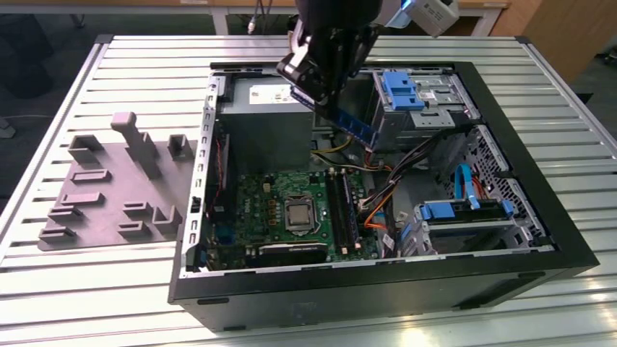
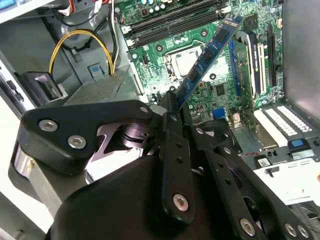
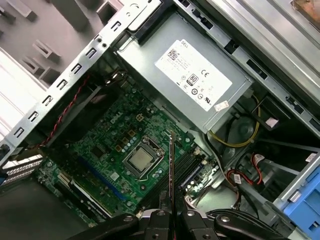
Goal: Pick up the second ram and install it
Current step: 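Insert the second ram into the second slot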
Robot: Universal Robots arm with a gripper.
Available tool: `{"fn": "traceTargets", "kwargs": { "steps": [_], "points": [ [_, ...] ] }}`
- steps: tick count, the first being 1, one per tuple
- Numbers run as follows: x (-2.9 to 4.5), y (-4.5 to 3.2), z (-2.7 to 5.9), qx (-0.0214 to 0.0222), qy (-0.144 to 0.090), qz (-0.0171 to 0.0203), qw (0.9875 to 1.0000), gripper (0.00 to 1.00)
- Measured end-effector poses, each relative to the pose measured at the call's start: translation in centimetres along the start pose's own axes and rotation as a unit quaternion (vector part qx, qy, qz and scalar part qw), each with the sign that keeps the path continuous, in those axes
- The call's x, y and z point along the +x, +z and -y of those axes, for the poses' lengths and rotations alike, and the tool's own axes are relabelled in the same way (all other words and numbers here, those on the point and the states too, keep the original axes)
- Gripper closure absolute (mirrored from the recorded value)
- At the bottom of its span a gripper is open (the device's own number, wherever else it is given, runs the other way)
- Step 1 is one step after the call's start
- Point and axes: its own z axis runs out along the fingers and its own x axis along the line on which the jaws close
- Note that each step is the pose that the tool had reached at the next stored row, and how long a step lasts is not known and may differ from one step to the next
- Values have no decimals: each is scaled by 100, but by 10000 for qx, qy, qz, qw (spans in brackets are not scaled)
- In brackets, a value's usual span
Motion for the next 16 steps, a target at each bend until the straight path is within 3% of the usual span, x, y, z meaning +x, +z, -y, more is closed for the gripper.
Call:
{"fn": "traceTargets", "kwargs": {
  "steps": [5, 8, 11, 16],
  "points": [
    [0, 6, 0, 4, 251, 0, 9997, 86],
    [0, 12, 0, 8, 481, -1, 9988, 86],
    [0, 19, 0, 13, 744, -2, 9972, 86],
    [0, 31, 0, 19, 1195, -3, 9928, 86]
  ]
}}
